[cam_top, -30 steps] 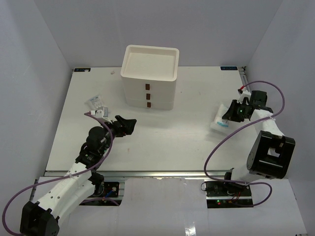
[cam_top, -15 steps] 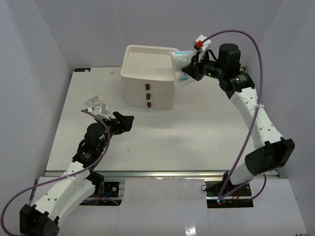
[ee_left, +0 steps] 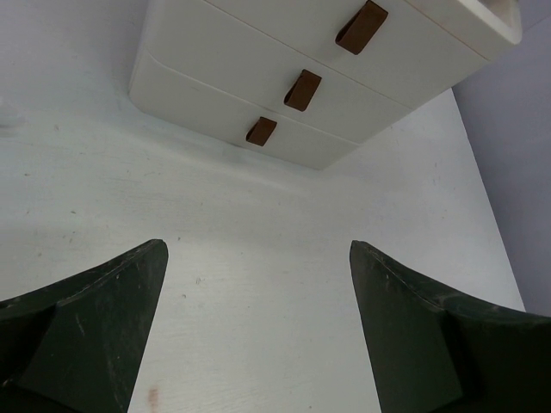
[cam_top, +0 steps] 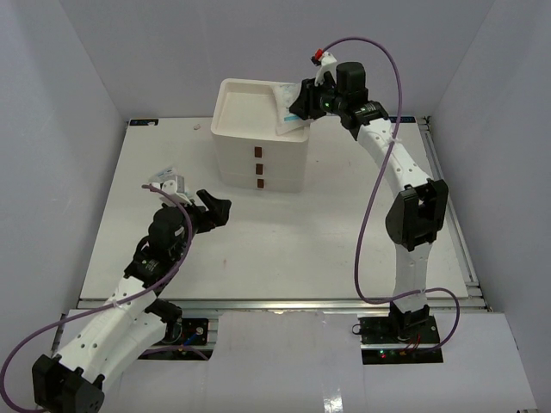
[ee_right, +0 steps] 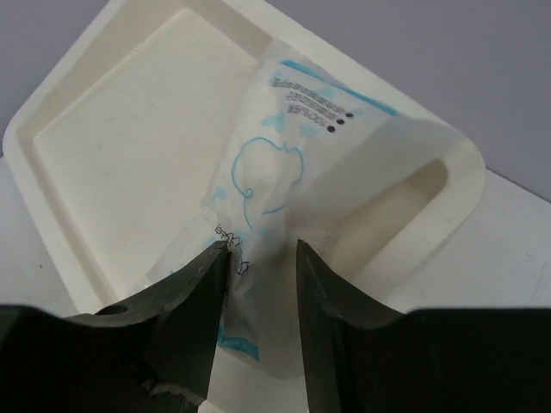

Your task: Organize the makeup

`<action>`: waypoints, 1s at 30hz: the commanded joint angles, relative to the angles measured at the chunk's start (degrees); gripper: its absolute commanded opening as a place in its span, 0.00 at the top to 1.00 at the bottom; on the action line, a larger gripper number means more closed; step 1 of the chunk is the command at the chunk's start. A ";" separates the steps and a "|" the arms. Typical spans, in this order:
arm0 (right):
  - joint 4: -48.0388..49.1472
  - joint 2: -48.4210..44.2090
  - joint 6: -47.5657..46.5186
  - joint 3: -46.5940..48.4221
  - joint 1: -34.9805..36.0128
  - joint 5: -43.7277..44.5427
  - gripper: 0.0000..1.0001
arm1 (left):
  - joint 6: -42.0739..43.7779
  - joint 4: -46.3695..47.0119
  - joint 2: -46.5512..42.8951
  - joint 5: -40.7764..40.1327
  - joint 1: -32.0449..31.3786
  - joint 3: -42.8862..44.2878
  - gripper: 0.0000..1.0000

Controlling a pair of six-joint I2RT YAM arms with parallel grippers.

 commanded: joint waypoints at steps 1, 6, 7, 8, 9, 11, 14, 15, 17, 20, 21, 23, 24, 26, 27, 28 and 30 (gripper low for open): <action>2.71 -2.98 3.27 4.19 0.30 3.18 0.43 | 0.60 -1.98 1.35 -1.11 0.58 2.82 0.02; 3.21 -5.59 2.71 2.33 0.30 3.07 0.29 | 0.24 -2.57 4.19 -0.66 2.07 4.13 0.02; 3.40 -6.50 2.60 1.64 0.29 2.93 0.28 | 0.21 -2.68 4.85 -0.40 2.66 4.43 0.02; 3.76 -7.83 2.36 0.55 0.23 2.57 0.28 | 0.21 -2.69 5.82 0.26 3.81 4.79 0.02; 3.94 -9.31 2.12 -0.59 0.21 2.34 0.27 | 0.07 -2.69 6.52 1.53 5.33 5.16 0.02; 4.12 -13.00 0.95 -2.61 0.09 1.63 0.26 | -0.51 -2.38 8.82 6.06 8.18 5.95 0.02; 4.19 -18.66 -2.50 -7.93 -1.38 -5.71 0.22 | -1.90 -0.66 12.76 13.40 16.06 6.73 0.03; 5.05 -20.99 -3.88 -11.98 -2.41 -10.52 0.22 | -2.75 0.05 14.39 16.37 18.69 6.90 0.06; 7.31 -25.84 -6.71 -20.93 -4.92 -20.49 0.21 | -4.61 1.63 18.13 22.19 23.71 7.13 0.12; 9.55 -33.34 -13.03 -34.07 -7.69 -34.50 0.20 | -5.68 2.93 25.43 26.78 29.89 9.00 0.15; 9.64 -34.86 -14.86 -37.26 -8.63 -37.86 0.19 | -5.53 2.32 27.19 26.48 31.40 11.03 0.14; 9.94 -39.11 -18.87 -48.24 -10.00 -40.60 0.19 | -5.71 0.76 32.12 25.53 33.50 14.52 0.14; 10.08 -39.75 -20.65 -50.41 -10.95 -42.84 0.18 | -5.85 -0.06 35.05 24.52 34.26 16.56 0.14; 10.63 -40.18 -20.84 -54.65 -13.14 -46.15 0.18 | -5.86 -0.80 38.73 22.51 35.31 18.69 0.13; 10.35 -39.89 -20.15 -54.94 -14.27 -48.25 0.18 | -6.12 -0.91 39.77 20.92 35.51 20.32 0.13; 10.23 -39.59 -19.36 -55.22 -15.52 -50.16 0.18 | -6.12 -1.02 40.91 19.50 35.64 21.27 0.12; 10.09 -39.26 -18.45 -55.74 -17.36 -52.46 0.18 | -5.52 -1.59 43.33 17.36 35.66 23.44 0.12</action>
